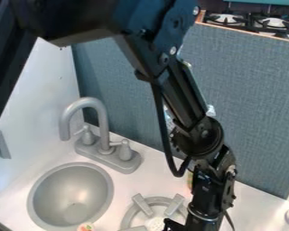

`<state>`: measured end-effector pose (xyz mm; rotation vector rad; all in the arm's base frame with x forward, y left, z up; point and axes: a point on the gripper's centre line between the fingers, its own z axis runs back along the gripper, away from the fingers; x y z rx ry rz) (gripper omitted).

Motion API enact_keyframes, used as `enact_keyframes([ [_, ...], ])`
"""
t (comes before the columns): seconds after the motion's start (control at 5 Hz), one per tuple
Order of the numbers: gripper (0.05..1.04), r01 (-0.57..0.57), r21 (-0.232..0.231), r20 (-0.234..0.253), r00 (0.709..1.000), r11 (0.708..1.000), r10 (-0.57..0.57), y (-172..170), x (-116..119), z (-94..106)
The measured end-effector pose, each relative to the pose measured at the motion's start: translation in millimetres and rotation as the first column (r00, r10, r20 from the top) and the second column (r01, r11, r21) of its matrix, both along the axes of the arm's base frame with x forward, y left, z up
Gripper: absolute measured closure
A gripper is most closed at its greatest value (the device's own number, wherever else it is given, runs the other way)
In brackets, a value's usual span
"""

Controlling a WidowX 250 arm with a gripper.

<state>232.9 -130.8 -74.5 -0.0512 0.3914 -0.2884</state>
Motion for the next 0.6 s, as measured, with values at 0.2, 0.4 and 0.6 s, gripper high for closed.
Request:
enact_keyframes([
  [0.2,0.078,0.001,0.001,0.041,0.999,1.000,-0.001,-4,6,18.9],
  [0.4,0.079,0.047,0.061,0.159,0.986,0.997,-0.056,-22,3,67.4],
  [0.6,0.079,0.081,0.109,0.250,0.963,0.991,-0.106,-39,-5,99.7],
])
